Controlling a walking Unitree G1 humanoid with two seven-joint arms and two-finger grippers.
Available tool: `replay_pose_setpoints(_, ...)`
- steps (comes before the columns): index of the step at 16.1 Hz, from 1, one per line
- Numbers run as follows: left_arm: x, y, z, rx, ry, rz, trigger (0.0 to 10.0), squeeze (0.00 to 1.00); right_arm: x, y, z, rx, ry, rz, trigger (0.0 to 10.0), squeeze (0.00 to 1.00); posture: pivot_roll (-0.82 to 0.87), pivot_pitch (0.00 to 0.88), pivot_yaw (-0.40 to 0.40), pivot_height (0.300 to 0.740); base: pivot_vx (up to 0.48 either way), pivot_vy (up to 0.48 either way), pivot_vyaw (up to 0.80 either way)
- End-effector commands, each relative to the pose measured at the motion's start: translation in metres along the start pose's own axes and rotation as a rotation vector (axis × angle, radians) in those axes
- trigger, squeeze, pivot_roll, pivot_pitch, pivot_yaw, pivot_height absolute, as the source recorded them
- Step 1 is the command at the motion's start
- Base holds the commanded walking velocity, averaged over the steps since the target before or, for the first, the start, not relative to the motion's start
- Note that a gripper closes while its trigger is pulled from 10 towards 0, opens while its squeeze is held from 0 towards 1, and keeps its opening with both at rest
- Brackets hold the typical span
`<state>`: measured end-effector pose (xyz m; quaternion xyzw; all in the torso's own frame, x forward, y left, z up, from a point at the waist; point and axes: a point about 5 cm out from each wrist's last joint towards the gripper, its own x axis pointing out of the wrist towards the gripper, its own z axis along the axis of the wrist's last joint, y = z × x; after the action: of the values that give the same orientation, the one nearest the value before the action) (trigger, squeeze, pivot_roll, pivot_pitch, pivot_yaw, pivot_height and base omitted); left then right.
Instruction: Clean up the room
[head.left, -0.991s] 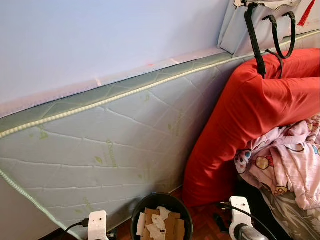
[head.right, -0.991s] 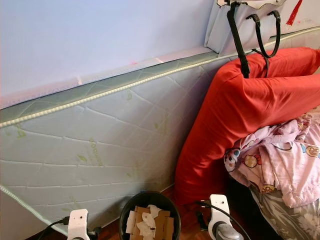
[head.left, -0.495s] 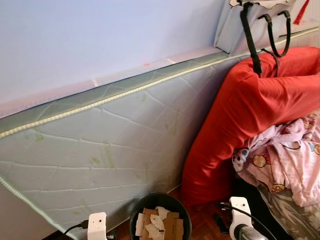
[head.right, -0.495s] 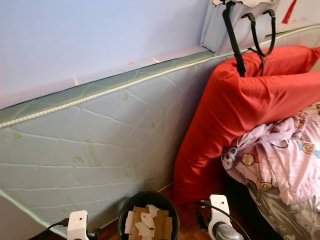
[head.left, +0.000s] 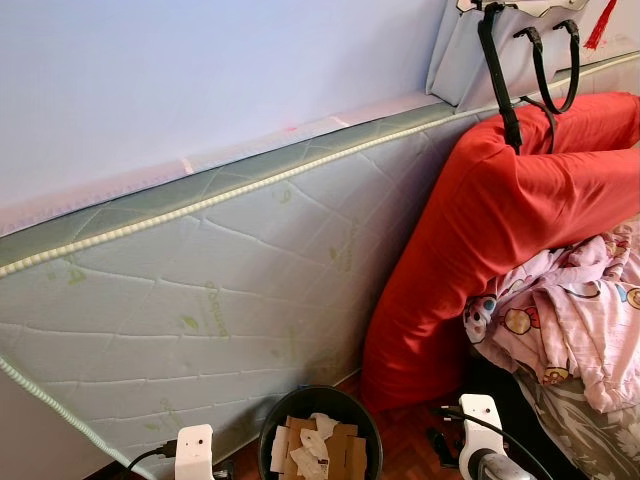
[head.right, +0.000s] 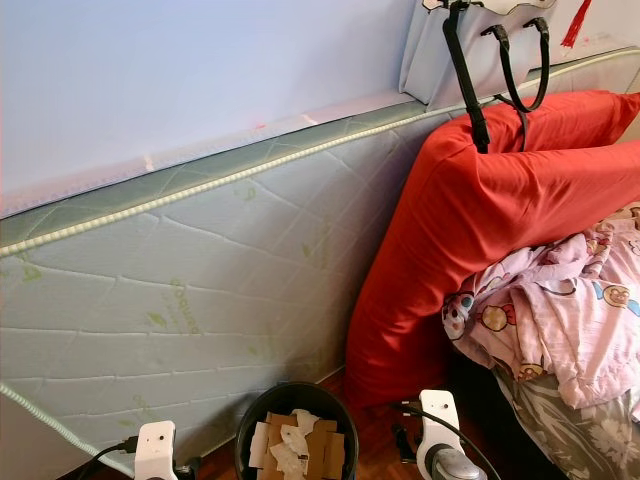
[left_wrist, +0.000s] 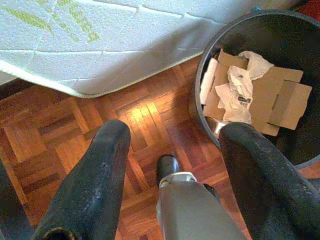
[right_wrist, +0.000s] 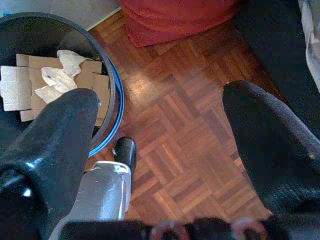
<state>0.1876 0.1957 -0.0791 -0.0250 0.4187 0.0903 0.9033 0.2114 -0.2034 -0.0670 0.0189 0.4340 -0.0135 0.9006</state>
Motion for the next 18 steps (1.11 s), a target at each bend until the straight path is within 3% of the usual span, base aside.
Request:
replay_pose_setpoints(1,-0.0005,-0.0010,-0.0033,0.002,0.014,-0.002,10.0,0.00,-0.0008,-0.0028,-0.0028,-0.003,0.010,-0.008,10.0,0.00,0.01,0.000,-0.045,0.719,-0.244,0.000,0.00)
replay_pose_setpoints(18,-0.0004,-0.0010,-0.0031,0.008,0.015,-0.001,10.0,0.00,-0.0007,-0.0029,-0.0024,-0.006,0.010,-0.007,10.0,0.00,0.00,0.000,-0.046,0.719,-0.229,0.000,0.00)
